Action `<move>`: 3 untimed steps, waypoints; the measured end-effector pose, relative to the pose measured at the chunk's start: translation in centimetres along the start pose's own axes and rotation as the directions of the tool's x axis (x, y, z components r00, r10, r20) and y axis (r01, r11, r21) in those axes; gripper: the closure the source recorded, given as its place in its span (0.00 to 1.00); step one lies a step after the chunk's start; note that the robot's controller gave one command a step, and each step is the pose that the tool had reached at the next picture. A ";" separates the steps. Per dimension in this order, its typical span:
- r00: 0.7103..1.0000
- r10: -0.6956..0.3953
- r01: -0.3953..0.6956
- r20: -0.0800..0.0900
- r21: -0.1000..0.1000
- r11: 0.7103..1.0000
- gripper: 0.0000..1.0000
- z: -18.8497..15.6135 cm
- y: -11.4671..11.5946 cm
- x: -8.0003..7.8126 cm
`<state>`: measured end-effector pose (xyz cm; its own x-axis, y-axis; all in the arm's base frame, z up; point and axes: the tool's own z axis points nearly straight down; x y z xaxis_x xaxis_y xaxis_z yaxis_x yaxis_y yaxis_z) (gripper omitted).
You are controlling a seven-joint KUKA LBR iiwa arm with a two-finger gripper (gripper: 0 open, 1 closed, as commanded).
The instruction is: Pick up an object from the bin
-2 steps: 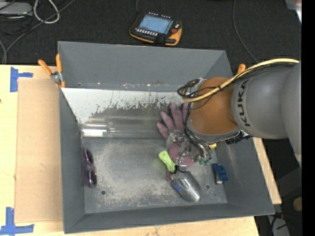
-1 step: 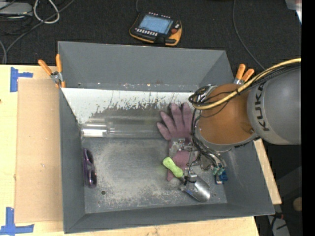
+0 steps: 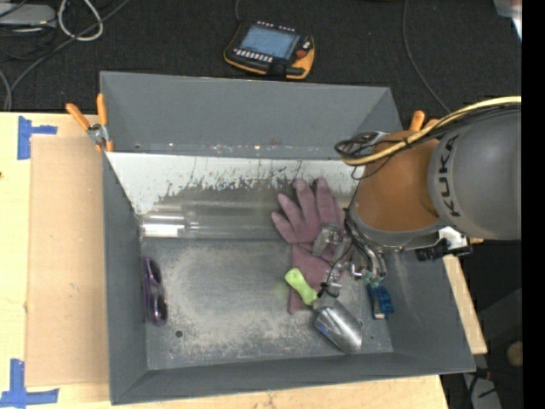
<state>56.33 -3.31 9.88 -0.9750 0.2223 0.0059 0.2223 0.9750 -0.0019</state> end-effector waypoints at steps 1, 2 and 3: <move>0.992 -0.124 0.124 0.008 -0.007 0.992 0.00 2.9 -1.9 7.9; 0.967 0.255 -0.255 0.006 -0.004 0.967 1.00 2.9 0.5 1.0; 0.967 0.255 -0.255 0.006 -0.004 0.967 1.00 2.9 0.5 1.0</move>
Offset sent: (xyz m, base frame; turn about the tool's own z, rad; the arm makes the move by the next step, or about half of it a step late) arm -0.0098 0.0068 -0.0288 0.2591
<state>55.40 -2.60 7.00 -0.8859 0.4638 -0.0011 0.4638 0.8859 0.0007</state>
